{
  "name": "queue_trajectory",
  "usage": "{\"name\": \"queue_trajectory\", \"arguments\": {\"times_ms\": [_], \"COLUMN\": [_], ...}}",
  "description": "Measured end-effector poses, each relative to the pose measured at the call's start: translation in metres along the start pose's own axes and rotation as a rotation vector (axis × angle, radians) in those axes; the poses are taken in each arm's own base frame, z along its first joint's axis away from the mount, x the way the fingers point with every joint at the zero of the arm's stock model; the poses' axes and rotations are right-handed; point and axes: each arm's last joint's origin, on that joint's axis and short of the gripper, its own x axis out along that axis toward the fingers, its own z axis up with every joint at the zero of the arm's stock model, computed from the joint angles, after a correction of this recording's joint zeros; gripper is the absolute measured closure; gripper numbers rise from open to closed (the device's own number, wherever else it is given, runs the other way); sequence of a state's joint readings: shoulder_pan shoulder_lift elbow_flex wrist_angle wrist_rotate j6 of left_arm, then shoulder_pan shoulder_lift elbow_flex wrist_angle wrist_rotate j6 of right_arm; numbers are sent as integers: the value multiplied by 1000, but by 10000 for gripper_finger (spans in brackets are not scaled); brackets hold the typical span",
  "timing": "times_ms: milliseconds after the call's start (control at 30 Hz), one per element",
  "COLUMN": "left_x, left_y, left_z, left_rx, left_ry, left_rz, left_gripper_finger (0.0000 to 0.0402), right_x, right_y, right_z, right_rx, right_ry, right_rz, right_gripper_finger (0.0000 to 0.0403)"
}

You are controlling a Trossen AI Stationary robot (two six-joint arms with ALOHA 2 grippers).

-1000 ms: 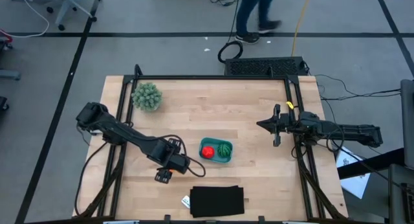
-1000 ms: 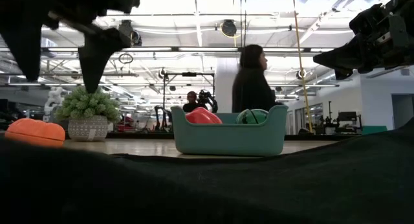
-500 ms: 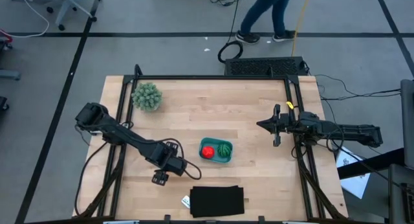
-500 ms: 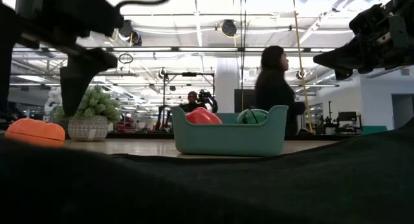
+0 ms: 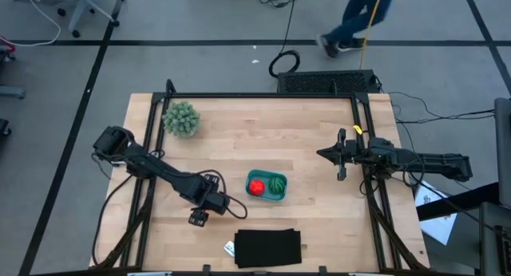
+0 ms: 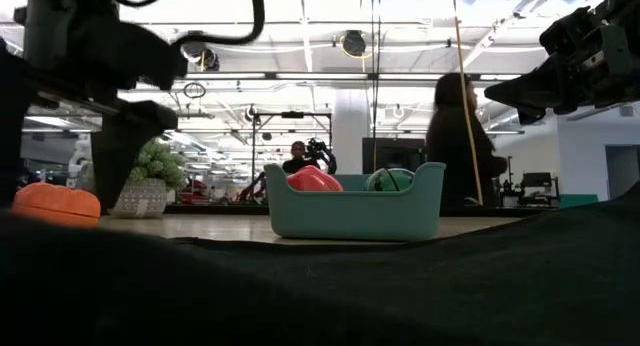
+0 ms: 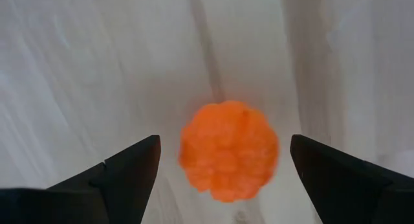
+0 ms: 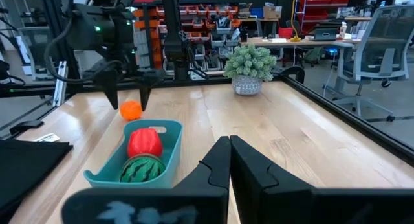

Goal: Pick and placing Produce into tupperware
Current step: Put the pumpkin into the bin

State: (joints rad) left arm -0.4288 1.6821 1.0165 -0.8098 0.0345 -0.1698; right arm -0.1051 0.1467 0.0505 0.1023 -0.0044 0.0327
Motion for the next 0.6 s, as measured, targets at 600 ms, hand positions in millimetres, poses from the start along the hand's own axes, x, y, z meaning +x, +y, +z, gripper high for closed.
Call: {"name": "queue_trajectory", "arguments": {"times_ms": [600], "left_x": [13], "left_y": [2], "left_z": [-8], "left_rx": [39], "left_ry": [-1], "left_rz": [-17], "left_gripper_finger": [50], "right_x": [0], "right_y": [0], "right_z": [0], "right_rx": [-11], "right_ry": [3], "right_rz": [0], "right_gripper_finger": [403]}}
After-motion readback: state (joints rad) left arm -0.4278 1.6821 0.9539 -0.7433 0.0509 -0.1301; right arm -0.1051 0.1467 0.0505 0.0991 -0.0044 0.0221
